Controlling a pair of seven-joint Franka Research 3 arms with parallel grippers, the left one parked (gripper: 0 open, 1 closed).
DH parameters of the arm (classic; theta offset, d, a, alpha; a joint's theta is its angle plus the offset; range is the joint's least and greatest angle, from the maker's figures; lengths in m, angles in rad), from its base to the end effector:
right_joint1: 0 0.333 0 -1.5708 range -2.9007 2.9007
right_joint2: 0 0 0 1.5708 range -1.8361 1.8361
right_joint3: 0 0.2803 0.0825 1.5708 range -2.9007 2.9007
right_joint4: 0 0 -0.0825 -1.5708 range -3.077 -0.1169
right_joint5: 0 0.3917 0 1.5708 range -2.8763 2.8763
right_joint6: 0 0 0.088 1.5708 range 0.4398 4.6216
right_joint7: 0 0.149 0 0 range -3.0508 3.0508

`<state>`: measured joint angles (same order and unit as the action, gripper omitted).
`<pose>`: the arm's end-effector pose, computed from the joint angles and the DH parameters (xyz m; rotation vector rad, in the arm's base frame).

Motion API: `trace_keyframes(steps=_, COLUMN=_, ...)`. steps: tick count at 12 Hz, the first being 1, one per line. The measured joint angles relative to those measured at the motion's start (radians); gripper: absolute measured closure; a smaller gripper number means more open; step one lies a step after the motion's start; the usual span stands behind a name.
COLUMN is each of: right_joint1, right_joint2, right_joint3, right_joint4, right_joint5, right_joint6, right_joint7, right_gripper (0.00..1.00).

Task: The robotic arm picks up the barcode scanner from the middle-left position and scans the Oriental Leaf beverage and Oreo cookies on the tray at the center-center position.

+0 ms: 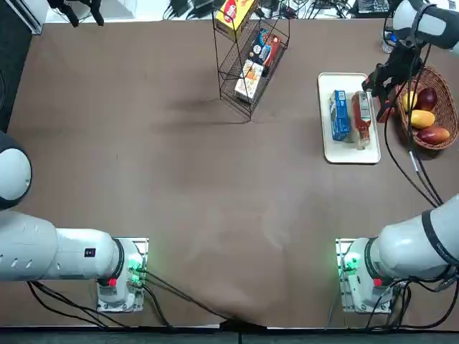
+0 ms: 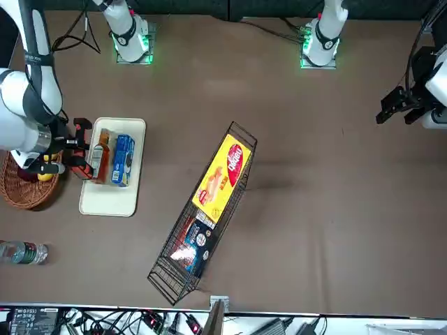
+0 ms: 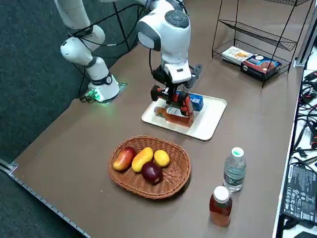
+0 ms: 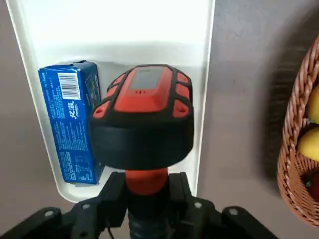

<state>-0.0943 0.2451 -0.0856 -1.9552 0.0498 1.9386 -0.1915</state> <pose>0.5517 -0.0951 0.2548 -3.0468 0.0192 0.3858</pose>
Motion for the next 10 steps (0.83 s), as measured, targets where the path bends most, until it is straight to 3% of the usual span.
trace_keyframes(steps=10, right_joint1=0.002, right_joint2=0.024, right_joint3=0.004, right_joint4=-0.004, right_joint5=0.009, right_joint6=0.037, right_joint7=0.028, right_gripper=0.58)
